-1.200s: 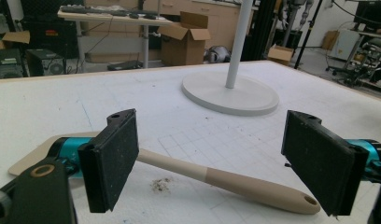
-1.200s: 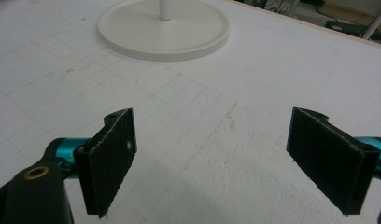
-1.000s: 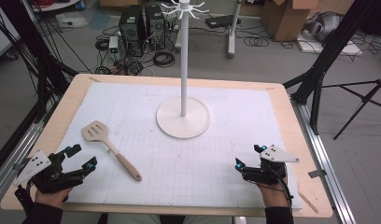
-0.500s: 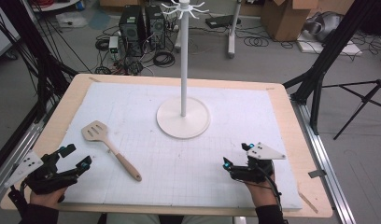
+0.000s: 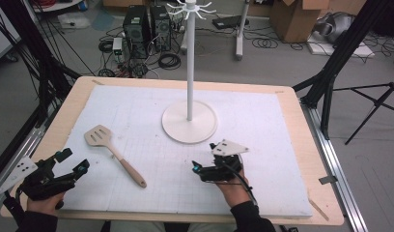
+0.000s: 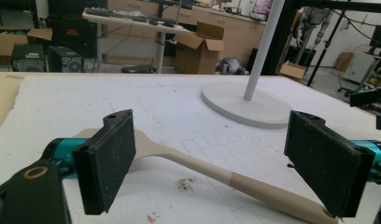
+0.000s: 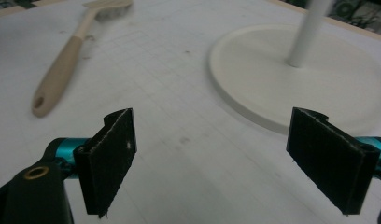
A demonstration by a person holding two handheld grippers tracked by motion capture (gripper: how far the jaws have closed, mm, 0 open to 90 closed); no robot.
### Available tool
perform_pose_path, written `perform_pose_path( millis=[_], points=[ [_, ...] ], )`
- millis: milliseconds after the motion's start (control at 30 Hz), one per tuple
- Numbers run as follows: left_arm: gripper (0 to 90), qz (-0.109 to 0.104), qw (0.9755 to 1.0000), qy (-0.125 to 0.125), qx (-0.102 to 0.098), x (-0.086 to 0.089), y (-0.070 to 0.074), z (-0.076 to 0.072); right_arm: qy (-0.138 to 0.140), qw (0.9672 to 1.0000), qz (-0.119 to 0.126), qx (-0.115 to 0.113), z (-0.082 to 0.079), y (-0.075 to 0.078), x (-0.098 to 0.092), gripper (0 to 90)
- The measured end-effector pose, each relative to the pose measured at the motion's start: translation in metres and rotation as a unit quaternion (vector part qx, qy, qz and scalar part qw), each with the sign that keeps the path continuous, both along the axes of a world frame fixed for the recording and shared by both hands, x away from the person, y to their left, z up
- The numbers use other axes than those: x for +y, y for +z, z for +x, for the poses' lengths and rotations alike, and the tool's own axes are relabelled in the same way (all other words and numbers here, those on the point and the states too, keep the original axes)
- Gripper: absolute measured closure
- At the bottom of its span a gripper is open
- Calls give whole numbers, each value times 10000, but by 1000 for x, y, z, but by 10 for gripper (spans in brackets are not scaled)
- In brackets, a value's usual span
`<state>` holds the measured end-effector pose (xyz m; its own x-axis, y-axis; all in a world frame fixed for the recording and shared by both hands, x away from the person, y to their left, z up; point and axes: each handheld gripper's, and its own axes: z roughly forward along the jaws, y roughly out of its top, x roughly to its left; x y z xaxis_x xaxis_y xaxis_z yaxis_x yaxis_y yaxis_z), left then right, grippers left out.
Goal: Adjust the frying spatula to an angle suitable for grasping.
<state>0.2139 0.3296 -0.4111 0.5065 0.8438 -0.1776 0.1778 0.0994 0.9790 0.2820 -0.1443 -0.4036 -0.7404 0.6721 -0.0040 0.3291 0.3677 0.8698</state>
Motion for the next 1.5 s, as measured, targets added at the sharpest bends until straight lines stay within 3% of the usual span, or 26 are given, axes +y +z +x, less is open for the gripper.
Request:
perform_pose_path(
  millis=[167, 367, 733, 767, 900, 1033, 1133, 1167, 1267, 1367, 1500],
  points=[
    [175, 77, 10000, -29, 53, 2, -1, 3, 391, 9990, -142, 145, 4, -10, 50, 148],
    [173, -47, 10000, 34, -3, 8, -1, 3, 648, 9970, -246, 351, 17, -22, 99, 167],
    [172, -160, 9998, 91, -41, 12, -1, 3, 1228, 9888, -621, 571, 27, -30, 176, 225],
    [172, -158, 9998, 93, -36, 12, -1, 2, 1220, 9893, -529, 596, 27, -30, 181, 239],
    [172, -178, 9998, 102, -27, 12, -1, 2, 1264, 9884, -503, 668, 27, -30, 191, 249],
    [173, -208, 9997, 108, -22, 12, -1, 2, 1416, 9842, -836, 656, 22, -34, 207, 295],
    [174, -219, 9997, 113, -3, 12, -1, 2, 1401, 9823, -994, 751, 23, -40, 213, 375],
    [174, -211, 9997, 113, 11, 12, -1, 2, 1351, 9834, -955, 751, 23, -40, 213, 411],
    [176, -231, 9997, 116, 18, 12, -1, 2, 1455, 9818, -889, 840, 23, -38, 212, 608],
    [176, -234, 9997, 112, 21, 12, -1, 2, 1337, 9821, -976, 894, 22, -36, 212, 633],
    [176, -235, 9997, 107, 26, 12, -1, 2, 1286, 9801, -1076, 1065, 28, -32, 199, 697]
  ],
)
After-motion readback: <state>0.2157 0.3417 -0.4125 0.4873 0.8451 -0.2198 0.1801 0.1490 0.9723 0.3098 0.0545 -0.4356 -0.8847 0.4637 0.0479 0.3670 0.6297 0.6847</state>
